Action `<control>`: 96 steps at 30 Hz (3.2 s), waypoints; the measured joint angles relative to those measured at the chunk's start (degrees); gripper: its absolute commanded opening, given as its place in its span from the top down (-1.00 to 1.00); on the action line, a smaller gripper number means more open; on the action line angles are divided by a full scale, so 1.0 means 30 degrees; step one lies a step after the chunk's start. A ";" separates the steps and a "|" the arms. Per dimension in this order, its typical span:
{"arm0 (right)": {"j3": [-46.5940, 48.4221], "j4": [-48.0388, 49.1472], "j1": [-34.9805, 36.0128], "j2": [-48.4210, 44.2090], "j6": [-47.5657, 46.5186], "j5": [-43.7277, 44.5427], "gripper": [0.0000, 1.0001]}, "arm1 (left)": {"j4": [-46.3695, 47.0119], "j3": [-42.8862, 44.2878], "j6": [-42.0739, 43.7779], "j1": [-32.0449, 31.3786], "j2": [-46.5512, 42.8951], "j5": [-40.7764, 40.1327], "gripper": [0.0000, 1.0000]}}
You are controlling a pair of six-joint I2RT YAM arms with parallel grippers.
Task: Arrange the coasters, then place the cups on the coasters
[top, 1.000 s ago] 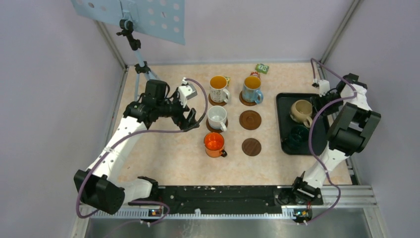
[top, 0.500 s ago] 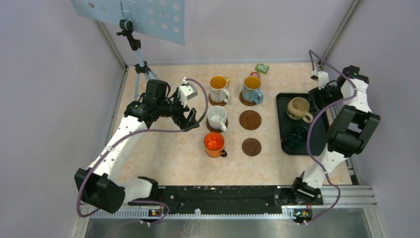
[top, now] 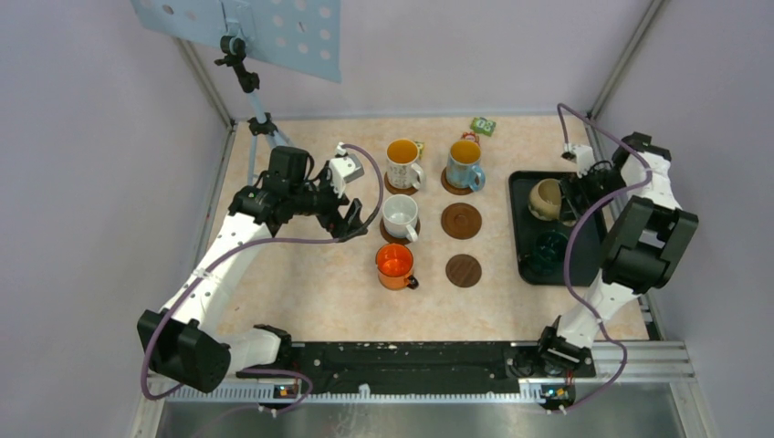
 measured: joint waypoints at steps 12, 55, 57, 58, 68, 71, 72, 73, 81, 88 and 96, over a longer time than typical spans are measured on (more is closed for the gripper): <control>-0.1916 0.2820 0.0831 0.0962 0.0503 0.0772 -0.20 | 0.0000 0.0000 -0.0029 0.0000 0.0000 -0.0066 -0.98; -0.1916 0.1996 0.7905 -0.5304 0.6630 0.0226 1.00 | 0.0204 0.0000 -0.0306 0.0000 -0.0219 -0.0124 -0.97; -0.2280 0.2047 0.8976 -0.6003 0.7213 0.0386 1.00 | 0.0255 0.0000 -0.0313 0.0000 -0.0248 -0.0131 -0.98; -0.2514 0.2062 0.9464 -0.6288 0.7468 0.0481 1.00 | 0.0277 0.0000 -0.0342 0.0000 -0.0255 -0.0124 -0.97; -0.5996 0.3985 1.3661 -0.7016 1.0754 0.2805 1.00 | 0.0306 0.0000 -0.0503 0.0000 -0.0335 -0.0124 -0.97; -0.6849 0.5013 1.3923 -0.7009 1.1446 0.3439 1.00 | 0.0313 0.0000 -0.0503 0.0000 -0.0452 -0.0124 -0.97; -0.7147 0.5457 1.4003 -0.6987 1.1657 0.3708 1.00 | 0.0321 0.0000 -0.0510 0.0000 -0.0481 -0.0117 -0.98; -0.7351 0.5763 1.4039 -0.6943 1.1825 0.3934 1.00 | 0.0328 0.0000 -0.0510 0.0000 -0.0503 -0.0124 -0.98; -0.8240 0.7905 1.4207 -0.6040 1.2451 0.5289 1.00 | 0.0430 -0.0007 -0.0517 0.0000 -0.0539 -0.0124 -0.97; -0.8896 0.9034 1.4345 -0.5464 1.2597 0.5909 1.00 | 0.0437 -0.0015 -0.0517 0.0000 -0.0539 -0.0124 -0.97; -0.9770 1.0193 1.4426 -0.5297 1.2794 0.6331 1.00 | 0.0466 -0.0233 -0.0517 0.0000 -0.0539 -0.0124 -0.97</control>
